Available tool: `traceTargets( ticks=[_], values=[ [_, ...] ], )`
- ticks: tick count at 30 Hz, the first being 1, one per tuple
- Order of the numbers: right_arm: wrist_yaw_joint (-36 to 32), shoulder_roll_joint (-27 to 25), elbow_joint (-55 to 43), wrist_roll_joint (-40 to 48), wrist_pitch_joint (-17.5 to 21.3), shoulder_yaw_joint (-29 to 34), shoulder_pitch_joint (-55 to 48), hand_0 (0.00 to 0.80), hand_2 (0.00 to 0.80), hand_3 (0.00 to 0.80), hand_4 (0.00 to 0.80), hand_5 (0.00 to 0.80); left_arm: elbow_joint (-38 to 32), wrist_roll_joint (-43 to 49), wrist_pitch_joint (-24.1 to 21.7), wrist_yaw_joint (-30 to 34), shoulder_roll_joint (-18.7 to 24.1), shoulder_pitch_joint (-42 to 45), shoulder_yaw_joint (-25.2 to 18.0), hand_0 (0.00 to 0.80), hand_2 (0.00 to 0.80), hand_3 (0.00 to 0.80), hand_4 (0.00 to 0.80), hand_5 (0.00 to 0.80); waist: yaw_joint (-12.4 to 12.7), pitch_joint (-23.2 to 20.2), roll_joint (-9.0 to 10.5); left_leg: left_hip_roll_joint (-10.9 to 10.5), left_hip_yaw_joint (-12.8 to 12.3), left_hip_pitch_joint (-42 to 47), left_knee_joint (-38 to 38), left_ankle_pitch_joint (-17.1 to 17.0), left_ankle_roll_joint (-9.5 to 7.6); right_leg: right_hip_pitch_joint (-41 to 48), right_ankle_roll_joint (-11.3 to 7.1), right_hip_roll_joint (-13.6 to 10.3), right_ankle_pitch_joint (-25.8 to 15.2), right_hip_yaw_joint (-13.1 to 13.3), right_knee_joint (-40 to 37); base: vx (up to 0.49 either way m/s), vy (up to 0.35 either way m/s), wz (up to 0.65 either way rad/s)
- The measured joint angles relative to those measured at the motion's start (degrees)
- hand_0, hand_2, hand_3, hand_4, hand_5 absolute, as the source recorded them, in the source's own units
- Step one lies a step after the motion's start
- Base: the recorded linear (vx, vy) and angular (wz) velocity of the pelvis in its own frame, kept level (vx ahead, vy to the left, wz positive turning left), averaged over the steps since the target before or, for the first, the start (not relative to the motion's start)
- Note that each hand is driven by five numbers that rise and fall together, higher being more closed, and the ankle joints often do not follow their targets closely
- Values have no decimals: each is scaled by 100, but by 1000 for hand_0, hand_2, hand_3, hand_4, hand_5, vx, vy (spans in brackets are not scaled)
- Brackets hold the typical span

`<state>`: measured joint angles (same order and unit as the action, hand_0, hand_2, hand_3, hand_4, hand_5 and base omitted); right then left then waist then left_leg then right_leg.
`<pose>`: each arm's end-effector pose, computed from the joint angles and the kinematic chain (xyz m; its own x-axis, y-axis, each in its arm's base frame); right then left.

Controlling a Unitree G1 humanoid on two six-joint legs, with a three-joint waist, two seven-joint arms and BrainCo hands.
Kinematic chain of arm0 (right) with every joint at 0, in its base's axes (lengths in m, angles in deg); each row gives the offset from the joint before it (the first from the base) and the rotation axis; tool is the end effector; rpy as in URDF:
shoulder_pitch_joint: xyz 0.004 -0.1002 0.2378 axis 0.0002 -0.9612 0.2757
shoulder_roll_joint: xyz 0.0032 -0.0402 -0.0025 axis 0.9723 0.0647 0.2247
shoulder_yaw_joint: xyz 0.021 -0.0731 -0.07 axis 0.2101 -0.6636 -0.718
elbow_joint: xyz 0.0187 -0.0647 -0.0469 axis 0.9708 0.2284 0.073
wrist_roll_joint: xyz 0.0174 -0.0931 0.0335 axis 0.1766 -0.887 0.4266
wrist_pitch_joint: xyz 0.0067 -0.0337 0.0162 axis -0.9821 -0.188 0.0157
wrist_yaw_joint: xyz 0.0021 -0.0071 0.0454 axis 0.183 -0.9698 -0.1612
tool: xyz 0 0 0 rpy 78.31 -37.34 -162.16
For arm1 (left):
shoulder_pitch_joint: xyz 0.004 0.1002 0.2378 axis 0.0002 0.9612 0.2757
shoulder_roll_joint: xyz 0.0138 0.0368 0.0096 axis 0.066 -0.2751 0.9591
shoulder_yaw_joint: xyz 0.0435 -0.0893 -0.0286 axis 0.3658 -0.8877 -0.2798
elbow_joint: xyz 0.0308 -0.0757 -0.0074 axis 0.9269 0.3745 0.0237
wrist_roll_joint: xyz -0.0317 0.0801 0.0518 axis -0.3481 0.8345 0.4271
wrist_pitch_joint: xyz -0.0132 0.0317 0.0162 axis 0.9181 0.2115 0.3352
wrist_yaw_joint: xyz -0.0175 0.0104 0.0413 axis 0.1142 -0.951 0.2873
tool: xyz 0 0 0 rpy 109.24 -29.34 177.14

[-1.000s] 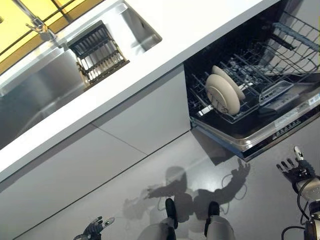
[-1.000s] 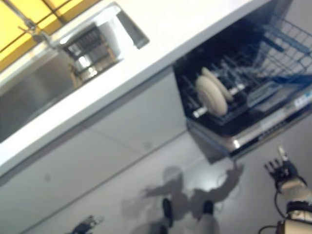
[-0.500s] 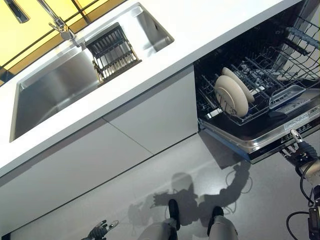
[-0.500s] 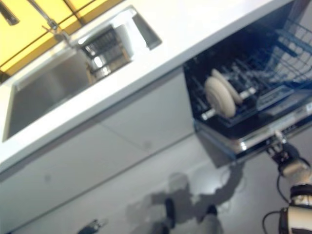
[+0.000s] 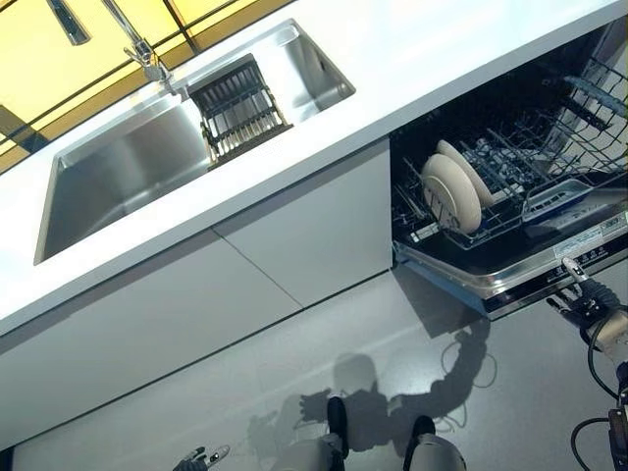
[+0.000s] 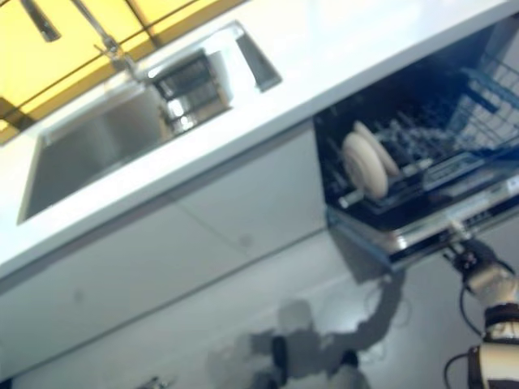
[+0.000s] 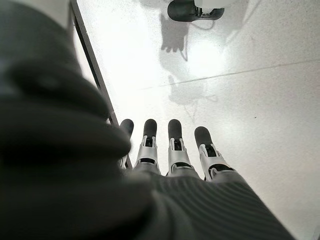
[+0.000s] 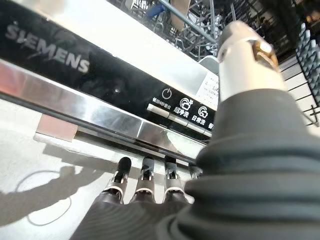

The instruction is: Take plates into dishwasher

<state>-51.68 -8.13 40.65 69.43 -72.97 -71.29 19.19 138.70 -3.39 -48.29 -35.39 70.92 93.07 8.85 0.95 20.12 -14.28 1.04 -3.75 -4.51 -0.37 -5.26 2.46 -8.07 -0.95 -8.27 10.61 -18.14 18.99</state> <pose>0.2457 -0.3844 0.1116 0.7886 -0.4536 -0.4152 0.6064 0.6858 0.4024 0.0674 0.2468 -0.1023 0.4819 0.1655 -0.8604 -0.2036 0.9763 0.0737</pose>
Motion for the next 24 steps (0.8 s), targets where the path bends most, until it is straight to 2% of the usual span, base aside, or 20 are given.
traceTargets(
  ticks=[5,9,15,19,24],
  values=[
    [-2,-1,-5,96,131,-222,322,0,0,0,0,0,5,38,-3,1,2,37,0,0,0,0,0,0,18,-1,-1,12,66,-14,0,-55,2,6,20,8,-39,-42,2,-1,-3,4],
    [-76,-13,-41,114,309,-223,476,0,0,0,0,0,5,41,-7,1,3,38,-2,0,0,0,0,0,164,-2,0,22,77,-12,6,-75,0,18,32,8,-57,-61,3,6,-4,2],
    [-113,-45,-42,116,379,-226,1030,0,0,0,0,0,-30,48,-6,1,6,64,-1,0,0,0,0,0,313,-2,28,7,101,11,18,-88,-10,104,29,-1,-62,-147,-9,19,-9,8],
    [-205,-49,-123,116,383,-236,1253,0,0,0,0,0,-59,60,-1,0,30,64,-1,0,0,0,0,0,436,-32,153,6,103,96,18,-89,-12,274,24,6,-61,-243,-76,14,-10,12],
    [-449,-50,-307,82,381,-231,1463,0,0,0,0,0,-73,271,0,2,110,64,-2,0,0,0,0,0,578,-165,475,10,104,102,13,-84,-16,328,16,11,-24,-288,-122,33,-4,8]
  ],
)
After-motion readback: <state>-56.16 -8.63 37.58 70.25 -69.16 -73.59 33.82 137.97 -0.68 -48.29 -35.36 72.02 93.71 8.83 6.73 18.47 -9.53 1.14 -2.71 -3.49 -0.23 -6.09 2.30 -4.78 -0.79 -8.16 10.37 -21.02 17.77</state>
